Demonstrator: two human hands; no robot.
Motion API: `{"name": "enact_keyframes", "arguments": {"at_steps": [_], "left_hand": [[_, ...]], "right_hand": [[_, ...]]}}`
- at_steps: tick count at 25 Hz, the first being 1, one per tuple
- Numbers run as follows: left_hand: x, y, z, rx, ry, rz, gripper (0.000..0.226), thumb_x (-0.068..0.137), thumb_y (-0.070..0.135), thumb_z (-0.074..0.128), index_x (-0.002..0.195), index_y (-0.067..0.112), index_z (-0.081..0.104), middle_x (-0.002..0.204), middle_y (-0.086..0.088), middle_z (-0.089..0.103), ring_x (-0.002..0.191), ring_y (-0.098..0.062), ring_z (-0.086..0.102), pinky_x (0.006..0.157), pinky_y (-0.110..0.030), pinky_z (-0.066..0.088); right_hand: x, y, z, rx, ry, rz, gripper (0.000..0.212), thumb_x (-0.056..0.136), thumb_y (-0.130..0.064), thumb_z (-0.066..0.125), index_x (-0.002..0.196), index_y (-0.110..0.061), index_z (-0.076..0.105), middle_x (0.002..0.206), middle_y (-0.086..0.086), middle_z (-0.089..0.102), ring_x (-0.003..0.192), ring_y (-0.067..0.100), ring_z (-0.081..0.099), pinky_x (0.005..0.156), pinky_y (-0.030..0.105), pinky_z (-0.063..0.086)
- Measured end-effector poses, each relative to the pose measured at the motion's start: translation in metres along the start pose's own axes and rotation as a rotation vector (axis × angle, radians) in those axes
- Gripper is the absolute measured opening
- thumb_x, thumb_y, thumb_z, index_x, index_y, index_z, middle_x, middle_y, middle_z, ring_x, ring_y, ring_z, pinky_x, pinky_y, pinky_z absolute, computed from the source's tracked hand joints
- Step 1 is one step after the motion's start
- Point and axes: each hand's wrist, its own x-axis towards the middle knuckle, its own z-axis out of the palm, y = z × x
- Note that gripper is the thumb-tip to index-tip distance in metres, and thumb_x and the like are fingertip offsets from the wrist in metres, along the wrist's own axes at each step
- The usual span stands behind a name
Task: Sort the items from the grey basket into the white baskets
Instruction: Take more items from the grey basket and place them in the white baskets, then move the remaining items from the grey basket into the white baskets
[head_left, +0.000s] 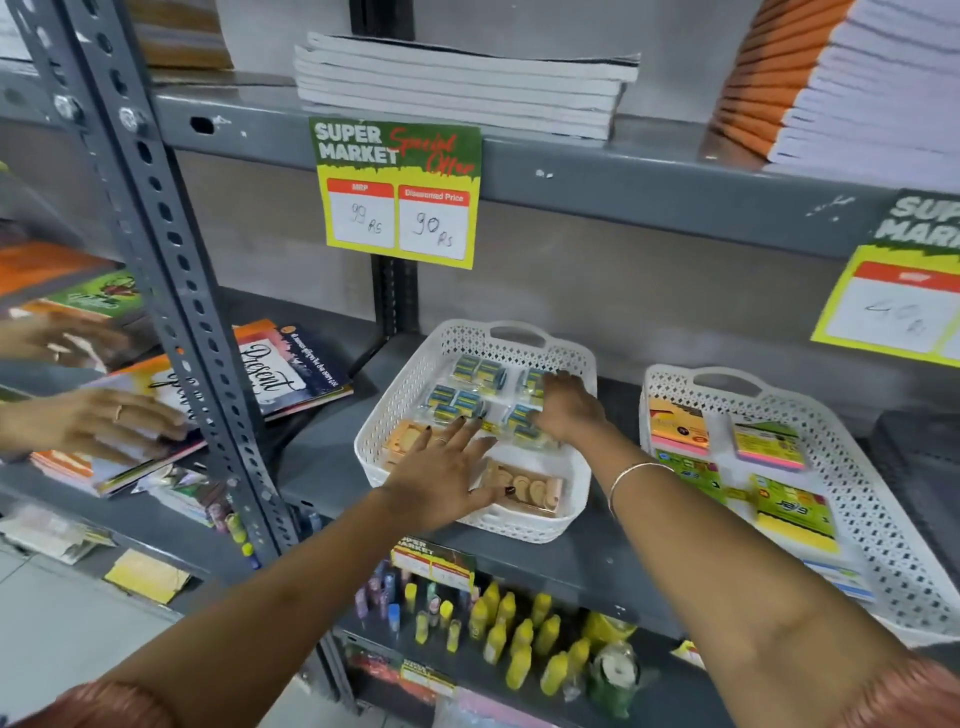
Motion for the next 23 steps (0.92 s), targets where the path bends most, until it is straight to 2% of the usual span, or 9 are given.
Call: {"name": "enact_keyframes", "arguments": {"at_steps": [3,6,8,10,13,16,18,21,23], "left_hand": [[0.008,0.019,-0.013,0.043,-0.025,0.038,0.074,0.090,0.061,0.024,0.148,0.019,0.005,0.159,-0.005,-0.005,0.145,-0.021,-0.006,0.119,-0.047,0.004],[0.025,0.065,-0.021,0.032,-0.007,0.140,0.107,0.064,0.084,-0.001,0.148,0.018,0.003,0.159,-0.004,-0.005,0.145,-0.020,-0.007,0.118,-0.044,0.002],[0.036,0.100,-0.018,-0.005,0.020,0.227,0.121,0.051,0.088,-0.014,0.147,0.018,0.007,0.159,-0.003,0.002,0.146,-0.020,-0.002,0.117,-0.045,0.006],[0.050,0.143,-0.013,-0.023,0.032,0.316,0.119,0.054,0.089,-0.012,0.147,0.018,0.010,0.159,-0.004,0.005,0.146,-0.020,0.002,0.117,-0.046,0.009],[0.068,0.208,-0.003,0.019,0.010,0.416,0.101,0.069,0.082,0.008,0.148,0.019,0.004,0.159,-0.005,-0.003,0.146,-0.021,-0.003,0.117,-0.045,0.006],[0.081,0.270,0.009,0.062,0.001,0.528,0.112,0.056,0.083,-0.010,0.148,0.020,0.004,0.159,-0.005,-0.004,0.146,-0.022,-0.003,0.117,-0.045,0.002],[0.089,0.301,0.020,0.082,0.011,0.585,0.116,0.053,0.085,-0.016,0.147,0.021,0.007,0.159,-0.005,0.000,0.146,-0.022,0.000,0.117,-0.045,0.003],[0.103,0.348,0.033,0.067,-0.033,0.638,0.108,0.061,0.086,0.000,0.147,0.022,0.009,0.159,-0.003,-0.001,0.146,-0.019,-0.004,0.117,-0.044,0.000],[0.110,0.366,0.038,0.071,-0.062,0.647,0.096,0.072,0.081,0.014,0.148,0.021,0.009,0.159,-0.003,-0.001,0.145,-0.017,-0.007,0.117,-0.043,-0.003]], "right_hand": [[-0.010,0.031,-0.030,0.016,0.155,0.022,0.052,0.090,-0.027,0.055,0.137,-0.007,0.042,0.138,0.017,0.044,0.130,0.032,0.041,0.096,0.043,0.046],[-0.028,0.081,-0.054,0.024,0.234,0.104,0.046,0.091,-0.023,0.051,0.133,-0.007,0.044,0.133,0.016,0.046,0.128,0.032,0.042,0.093,0.043,0.047],[-0.044,0.120,-0.066,0.015,0.234,0.173,0.044,0.092,-0.024,0.051,0.133,-0.009,0.045,0.132,0.015,0.047,0.129,0.031,0.042,0.092,0.043,0.047],[-0.066,0.168,-0.078,-0.011,0.246,0.246,0.045,0.092,-0.024,0.050,0.134,-0.008,0.045,0.133,0.015,0.047,0.128,0.031,0.042,0.091,0.042,0.048],[-0.100,0.245,-0.086,-0.047,0.248,0.363,0.046,0.091,-0.024,0.053,0.131,-0.004,0.046,0.132,0.019,0.049,0.125,0.035,0.046,0.093,0.041,0.047],[-0.132,0.313,-0.088,-0.012,0.251,0.501,0.042,0.089,-0.023,0.053,0.127,-0.003,0.050,0.133,0.020,0.053,0.124,0.035,0.050,0.097,0.041,0.047],[-0.155,0.348,-0.086,-0.002,0.220,0.570,0.045,0.092,-0.023,0.050,0.132,-0.004,0.046,0.138,0.020,0.050,0.127,0.034,0.050,0.100,0.040,0.046],[-0.195,0.399,-0.079,-0.033,0.103,0.669,0.052,0.093,-0.028,0.051,0.138,-0.003,0.042,0.141,0.020,0.047,0.130,0.033,0.048,0.103,0.040,0.043],[-0.215,0.417,-0.075,-0.020,-0.022,0.689,0.057,0.088,-0.035,0.061,0.132,-0.002,0.048,0.136,0.019,0.053,0.125,0.033,0.053,0.099,0.037,0.045]]}}
